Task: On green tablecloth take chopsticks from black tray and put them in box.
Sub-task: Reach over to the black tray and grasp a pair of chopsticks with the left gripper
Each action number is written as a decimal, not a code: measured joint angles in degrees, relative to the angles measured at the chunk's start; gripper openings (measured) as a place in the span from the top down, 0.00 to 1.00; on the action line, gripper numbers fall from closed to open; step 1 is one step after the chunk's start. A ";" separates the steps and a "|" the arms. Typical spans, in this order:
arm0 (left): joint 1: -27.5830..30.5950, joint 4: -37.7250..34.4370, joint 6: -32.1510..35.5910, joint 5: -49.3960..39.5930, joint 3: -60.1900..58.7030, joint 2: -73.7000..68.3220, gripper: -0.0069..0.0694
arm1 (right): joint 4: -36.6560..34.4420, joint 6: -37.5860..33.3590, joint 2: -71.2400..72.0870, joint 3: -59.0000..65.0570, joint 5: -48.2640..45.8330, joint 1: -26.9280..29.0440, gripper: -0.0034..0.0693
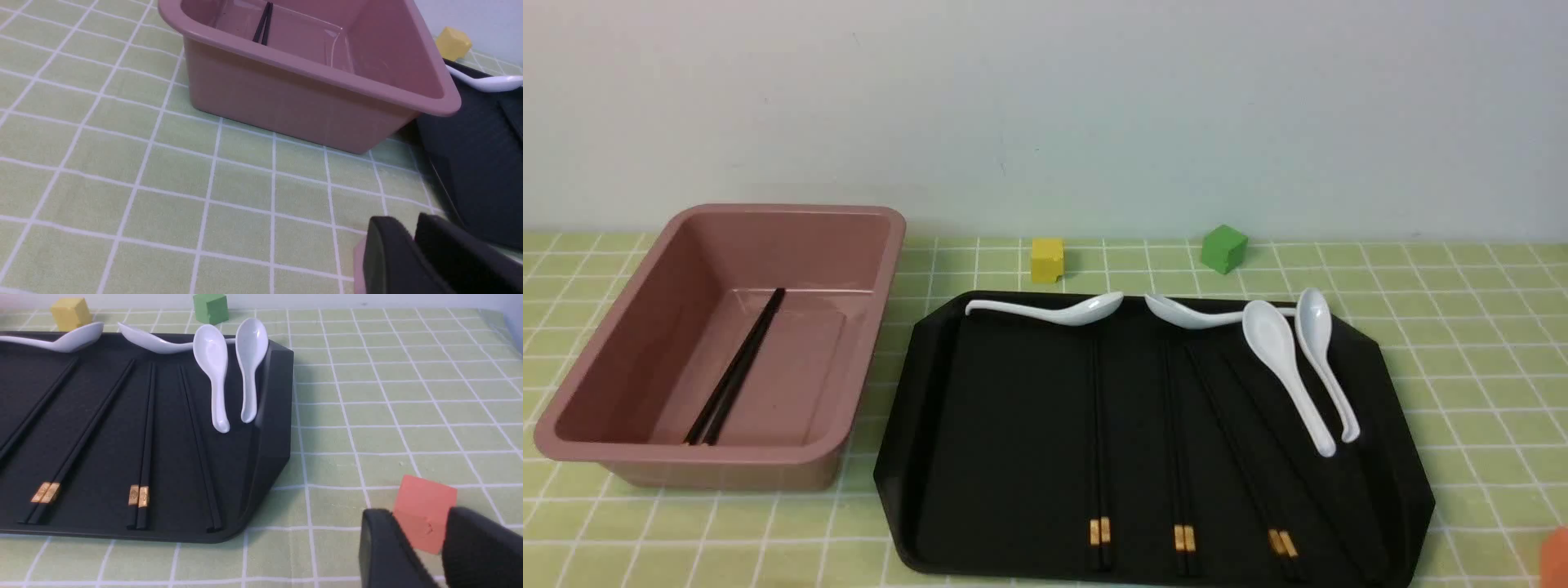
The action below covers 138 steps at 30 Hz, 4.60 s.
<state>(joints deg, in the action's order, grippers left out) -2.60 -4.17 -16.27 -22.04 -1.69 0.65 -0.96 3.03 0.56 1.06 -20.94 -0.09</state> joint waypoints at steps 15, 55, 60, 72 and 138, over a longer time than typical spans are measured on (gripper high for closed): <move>0.00 0.00 0.00 0.00 0.00 0.00 0.75 | 0.00 0.00 0.00 0.00 0.00 0.00 0.62; 0.00 -27.33 -19.09 5.40 0.00 0.00 0.71 | 0.00 0.00 0.00 0.00 0.00 0.00 0.62; 0.00 -46.87 -27.48 7.86 0.00 0.00 0.70 | 0.00 0.00 0.00 0.00 0.00 0.00 0.62; 0.00 -62.86 3.26 12.10 14.35 -6.22 0.86 | 0.00 0.00 0.00 0.00 0.00 0.00 0.62; -39.54 9.02 -23.24 -41.78 109.67 -132.81 0.46 | 0.00 0.04 0.00 0.00 0.00 0.00 0.62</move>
<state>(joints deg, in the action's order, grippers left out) -42.15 4.85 -39.51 -63.82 107.99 -132.16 -0.96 3.07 0.56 1.06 -20.94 -0.09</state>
